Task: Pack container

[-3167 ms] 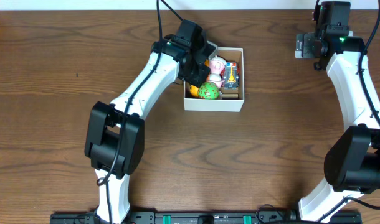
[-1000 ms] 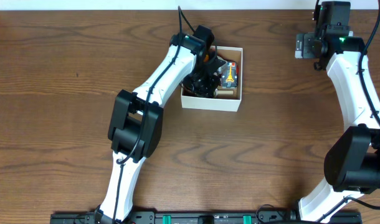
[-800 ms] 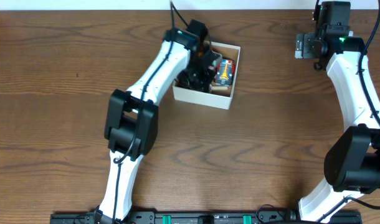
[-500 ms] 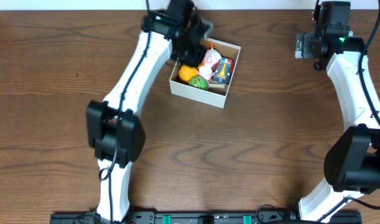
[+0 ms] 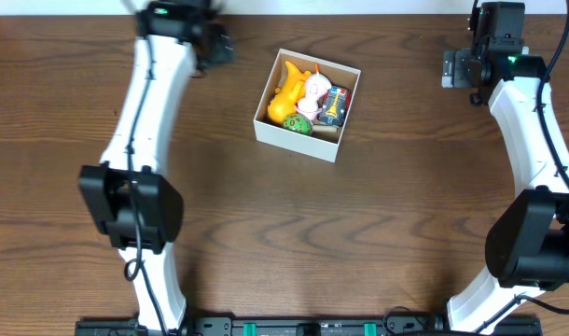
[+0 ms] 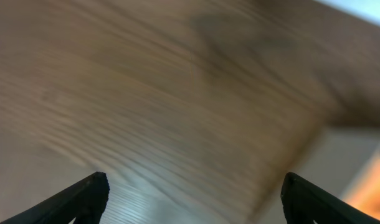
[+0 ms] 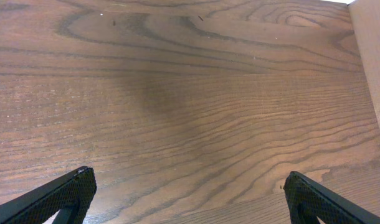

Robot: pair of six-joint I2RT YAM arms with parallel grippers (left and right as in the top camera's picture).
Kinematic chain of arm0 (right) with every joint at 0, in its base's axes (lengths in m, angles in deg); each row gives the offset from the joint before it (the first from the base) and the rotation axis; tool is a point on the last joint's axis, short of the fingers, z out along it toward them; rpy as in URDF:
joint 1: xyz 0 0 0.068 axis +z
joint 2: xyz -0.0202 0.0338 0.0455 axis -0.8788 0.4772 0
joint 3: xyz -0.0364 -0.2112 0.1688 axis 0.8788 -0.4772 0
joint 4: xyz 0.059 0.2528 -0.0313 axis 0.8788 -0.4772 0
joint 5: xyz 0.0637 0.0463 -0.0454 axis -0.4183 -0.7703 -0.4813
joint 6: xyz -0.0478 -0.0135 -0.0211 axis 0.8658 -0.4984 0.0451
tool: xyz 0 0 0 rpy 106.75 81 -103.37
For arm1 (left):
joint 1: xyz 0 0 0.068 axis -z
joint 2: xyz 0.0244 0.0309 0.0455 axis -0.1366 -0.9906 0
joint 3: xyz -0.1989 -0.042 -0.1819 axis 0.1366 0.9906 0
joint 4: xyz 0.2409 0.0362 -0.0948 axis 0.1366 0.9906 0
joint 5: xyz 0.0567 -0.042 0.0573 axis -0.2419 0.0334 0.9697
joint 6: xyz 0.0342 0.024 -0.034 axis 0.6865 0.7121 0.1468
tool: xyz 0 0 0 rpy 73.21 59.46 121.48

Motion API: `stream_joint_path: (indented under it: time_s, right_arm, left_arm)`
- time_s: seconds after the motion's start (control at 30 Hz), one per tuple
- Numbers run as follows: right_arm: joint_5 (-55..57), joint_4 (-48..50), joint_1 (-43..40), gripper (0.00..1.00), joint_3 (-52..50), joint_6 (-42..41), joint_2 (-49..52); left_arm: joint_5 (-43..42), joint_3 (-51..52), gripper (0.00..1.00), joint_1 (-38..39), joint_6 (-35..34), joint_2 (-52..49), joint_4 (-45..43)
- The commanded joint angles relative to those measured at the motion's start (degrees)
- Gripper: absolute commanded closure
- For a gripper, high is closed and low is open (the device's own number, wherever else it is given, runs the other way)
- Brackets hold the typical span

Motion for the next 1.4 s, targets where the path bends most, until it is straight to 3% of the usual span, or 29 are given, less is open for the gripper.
stream_joint_path:
  time_s: [0.0,0.17,0.57,0.6,0.63,0.67,0.7,0.97,1.37]
  right_arm:
    - [0.2,0.0,-0.2,0.01,0.7,-0.7,0.0]
    - [0.2,0.0,-0.2,0.01,0.7,-0.7,0.0]
    - [0.2,0.0,-0.2,0.01,0.7,-0.7,0.0]
    - [0.2,0.0,-0.2,0.01,0.7,-0.7,0.0]
    - [0.2,0.0,-0.2,0.01,0.7,-0.7,0.0]
    - [0.2,0.0,-0.2,0.01,0.7,-0.7,0.0]
    - [0.2,0.0,-0.2,0.01,0.7,-0.7,0.0]
    - [0.2,0.0,-0.2,0.01,0.7,-0.7,0.0]
    - [0.2,0.0,-0.2,0.01,0.7,-0.7,0.0]
  left_arm:
    - [4.3,0.2,0.08,-3.4,-5.2,-0.4,0.0]
    - [4.3,0.2,0.02,-7.5,-5.2,-0.4,0.0]
    - [4.3,0.2,0.01,-11.6,-5.1,-0.7,0.0]
    - [4.3,0.2,0.08,-11.6,-5.1,-0.9,0.0]
    - [4.3,0.2,0.34,-11.6,-5.2,-1.1,0.0]
    - [3.9,0.2,0.76,-11.5,-5.2,-1.4,0.1]
    - [2.8,0.2,0.94,-11.4,-5.2,-1.7,0.3]
    - [-4.2,1.7,0.94,-8.4,-5.2,-7.4,6.2]
    - [-15.1,2.5,0.94,0.0,-5.0,-12.6,-1.5]
